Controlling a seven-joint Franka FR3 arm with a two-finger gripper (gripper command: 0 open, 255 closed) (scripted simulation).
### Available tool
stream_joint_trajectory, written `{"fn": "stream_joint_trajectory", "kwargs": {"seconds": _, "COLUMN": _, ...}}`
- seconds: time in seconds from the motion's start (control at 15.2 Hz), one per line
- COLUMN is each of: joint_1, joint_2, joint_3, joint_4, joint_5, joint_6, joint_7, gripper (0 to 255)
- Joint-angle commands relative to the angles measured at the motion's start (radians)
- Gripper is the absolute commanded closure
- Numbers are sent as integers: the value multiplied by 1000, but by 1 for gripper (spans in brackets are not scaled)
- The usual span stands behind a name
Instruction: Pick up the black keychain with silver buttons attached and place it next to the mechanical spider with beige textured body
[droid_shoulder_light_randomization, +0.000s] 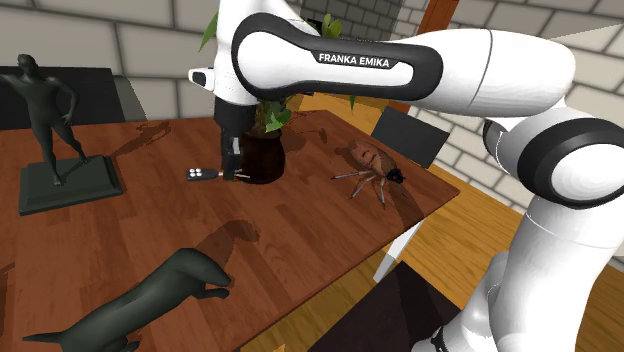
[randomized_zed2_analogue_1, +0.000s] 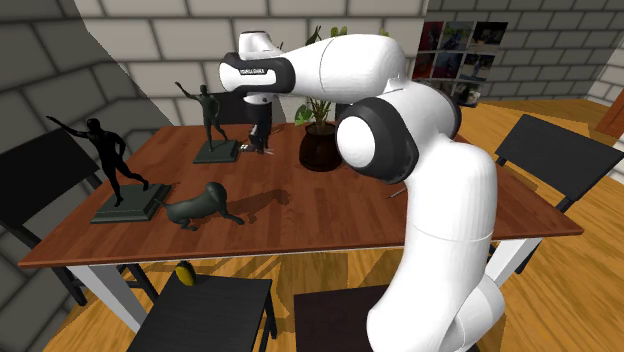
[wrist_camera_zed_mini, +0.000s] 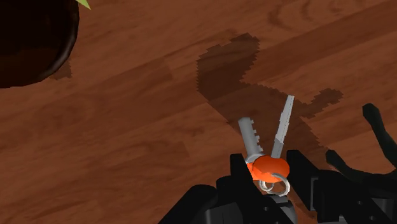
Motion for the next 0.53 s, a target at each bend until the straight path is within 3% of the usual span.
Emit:
{"fn": "stream_joint_trajectory", "kwargs": {"seconds": 0.0, "joint_1": 1, "joint_2": 3, "joint_3": 0, "joint_4": 29, "joint_5": -1, "joint_6": -27, "joint_7": 0, "gripper": 255}}
{"fn": "stream_joint_trajectory", "kwargs": {"seconds": 0.2, "joint_1": 3, "joint_2": 6, "joint_3": 1, "joint_4": 62, "joint_5": -1, "joint_6": -57, "joint_7": 1, "gripper": 255}}
{"fn": "stream_joint_trajectory", "kwargs": {"seconds": 0.46, "joint_1": -57, "joint_2": -129, "joint_3": -24, "joint_4": -115, "joint_5": 41, "joint_6": -12, "joint_7": -81, "gripper": 255}}
